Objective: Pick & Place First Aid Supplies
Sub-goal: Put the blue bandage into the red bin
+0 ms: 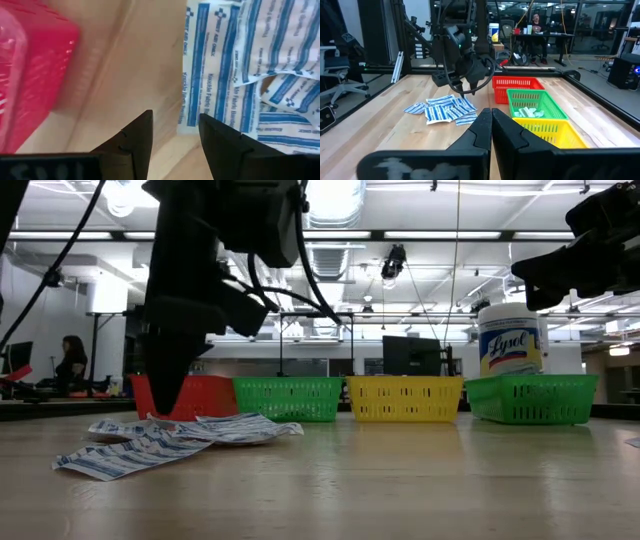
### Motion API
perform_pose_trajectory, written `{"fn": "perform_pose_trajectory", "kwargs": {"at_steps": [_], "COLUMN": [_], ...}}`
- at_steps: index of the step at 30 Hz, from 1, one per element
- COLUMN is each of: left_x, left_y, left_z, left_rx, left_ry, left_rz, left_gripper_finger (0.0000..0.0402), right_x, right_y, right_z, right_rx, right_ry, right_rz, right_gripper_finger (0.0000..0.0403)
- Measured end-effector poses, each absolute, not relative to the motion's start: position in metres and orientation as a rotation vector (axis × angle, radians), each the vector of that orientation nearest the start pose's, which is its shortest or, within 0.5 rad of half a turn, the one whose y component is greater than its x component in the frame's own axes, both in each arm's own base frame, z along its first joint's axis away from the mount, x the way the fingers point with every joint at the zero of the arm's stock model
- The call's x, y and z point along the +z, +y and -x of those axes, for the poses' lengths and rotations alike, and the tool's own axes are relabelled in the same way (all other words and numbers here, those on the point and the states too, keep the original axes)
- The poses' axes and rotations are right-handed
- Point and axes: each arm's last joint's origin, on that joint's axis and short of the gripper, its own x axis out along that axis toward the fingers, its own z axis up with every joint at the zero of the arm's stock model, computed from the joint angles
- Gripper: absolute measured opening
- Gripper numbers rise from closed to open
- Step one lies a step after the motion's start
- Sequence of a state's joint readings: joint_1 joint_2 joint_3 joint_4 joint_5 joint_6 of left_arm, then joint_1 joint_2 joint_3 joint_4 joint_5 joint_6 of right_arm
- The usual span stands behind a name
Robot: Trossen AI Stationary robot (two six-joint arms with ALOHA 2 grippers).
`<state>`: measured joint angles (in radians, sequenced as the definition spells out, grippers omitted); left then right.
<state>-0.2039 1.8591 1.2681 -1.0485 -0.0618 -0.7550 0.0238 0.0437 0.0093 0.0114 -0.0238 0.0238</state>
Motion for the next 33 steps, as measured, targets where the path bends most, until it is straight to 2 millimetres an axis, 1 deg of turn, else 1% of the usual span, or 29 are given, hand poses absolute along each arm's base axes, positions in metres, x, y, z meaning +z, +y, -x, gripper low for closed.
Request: {"fn": "perform_pose_trajectory", "kwargs": {"at_steps": [5,10,18,23,28,33], "left_x": [0.162,0.159,0.157,0.15,0.146,0.145], "left_y": [-0.063,-0.062,-0.063,-0.061,-0.061,-0.061], "left_z": [-0.312,-0.31,-0.314,-0.309,-0.306,-0.307], "left_rx": [0.518,0.534,0.502,0.51,0.521,0.51], "left_ry": [1.584,1.582,1.54,1.541,1.561,1.553], "left_rz": [0.358,0.366,0.375,0.394,0.403,0.404], "left_gripper_finger": [0.0163,0.0163,0.0163,0.0159,0.0136,0.0096], "right_x": [0.164,0.164,0.164,0.164,0.164,0.164], "right_y": [0.003,0.003,0.003,0.003,0.003,0.003], "right_z": [-0.1,-0.1,-0.1,-0.1,-0.1,-0.1], "right_rx": [0.047,0.047,0.047,0.047,0.047,0.047], "right_ry": [0.024,0.024,0.023,0.023,0.024,0.024], "right_rz": [-0.025,-0.025,-0.027,-0.027,-0.026,-0.027], "right_gripper_finger": [0.0008,0.0008,0.0008,0.0008,0.0008,0.0008]}}
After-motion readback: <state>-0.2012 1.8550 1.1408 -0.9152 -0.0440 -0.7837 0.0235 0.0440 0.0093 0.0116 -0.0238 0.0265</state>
